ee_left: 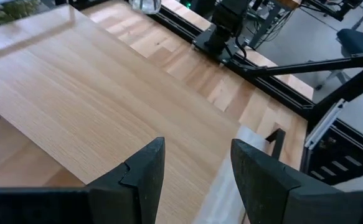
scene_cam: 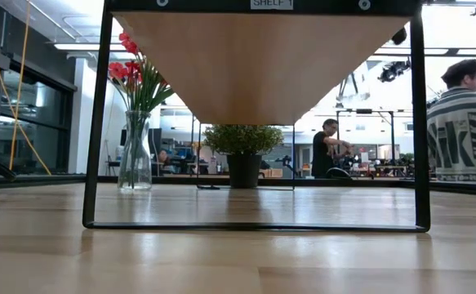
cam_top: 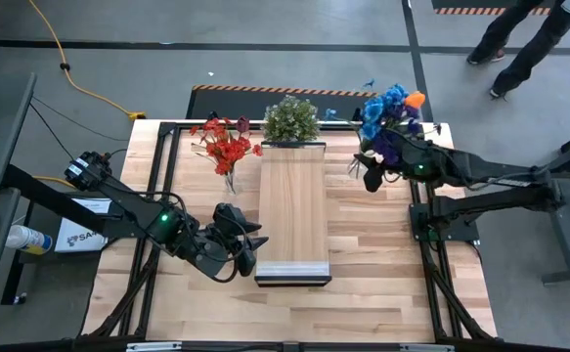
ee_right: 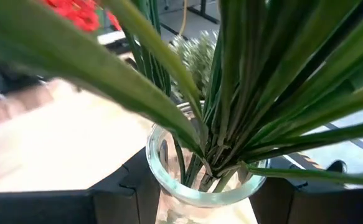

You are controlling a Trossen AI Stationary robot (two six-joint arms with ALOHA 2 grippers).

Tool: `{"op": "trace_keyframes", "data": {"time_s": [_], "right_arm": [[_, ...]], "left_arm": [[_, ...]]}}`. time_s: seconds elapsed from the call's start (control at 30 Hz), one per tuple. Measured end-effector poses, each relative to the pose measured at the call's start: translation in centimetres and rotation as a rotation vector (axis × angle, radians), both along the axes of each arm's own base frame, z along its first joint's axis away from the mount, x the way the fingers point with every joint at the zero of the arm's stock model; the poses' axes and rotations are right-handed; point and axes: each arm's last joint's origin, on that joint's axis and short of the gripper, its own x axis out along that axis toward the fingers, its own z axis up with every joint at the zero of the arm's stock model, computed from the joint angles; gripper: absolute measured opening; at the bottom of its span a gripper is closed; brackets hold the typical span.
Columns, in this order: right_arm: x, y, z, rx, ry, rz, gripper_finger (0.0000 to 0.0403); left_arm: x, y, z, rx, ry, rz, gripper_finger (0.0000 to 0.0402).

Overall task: Pick and place flowers into a vace then onto a shelf
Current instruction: Put the right transparent vase on the shelf

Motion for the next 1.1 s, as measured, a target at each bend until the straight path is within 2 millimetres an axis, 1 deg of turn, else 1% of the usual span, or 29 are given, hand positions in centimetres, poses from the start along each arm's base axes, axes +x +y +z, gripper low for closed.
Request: {"op": "trace_keyframes", "data": {"time_s": [0.13, 0.3, 0.57, 0.8, 0.97, 1.1], "right_arm": [[-0.3, 1.1, 1.6, 0.018, -0.014, 0.041, 0.0178], [0.2, 2.7, 2.8, 0.035, -0.033, 0.110, 0.0178], [3.2, 5.7, 4.1, 0.020, -0.001, 0.232, 0.0178], [5.7, 8.6, 5.2, 0.018, -0.015, 0.329, 0.0178], [7.1, 10.6, 5.6, 0.021, -0.037, 0.390, 0.0178], [8.2, 12.1, 5.3, 0.031, -0.073, 0.421, 0.0178]], "left_arm": [[0.0, 0.0, 0.0, -0.012, 0.005, -0.010, 0.0215], [0.0, -0.1, 0.0, -0.019, 0.008, -0.017, 0.0215], [0.0, -0.2, -0.1, -0.074, 0.027, -0.052, 0.0215], [-0.2, -0.4, -0.2, -0.074, 0.036, -0.065, 0.0215], [-0.5, -0.8, -0.4, -0.086, 0.071, -0.091, 0.0215], [-1.3, -1.0, -1.0, -0.130, 0.146, -0.100, 0.0215]]}}
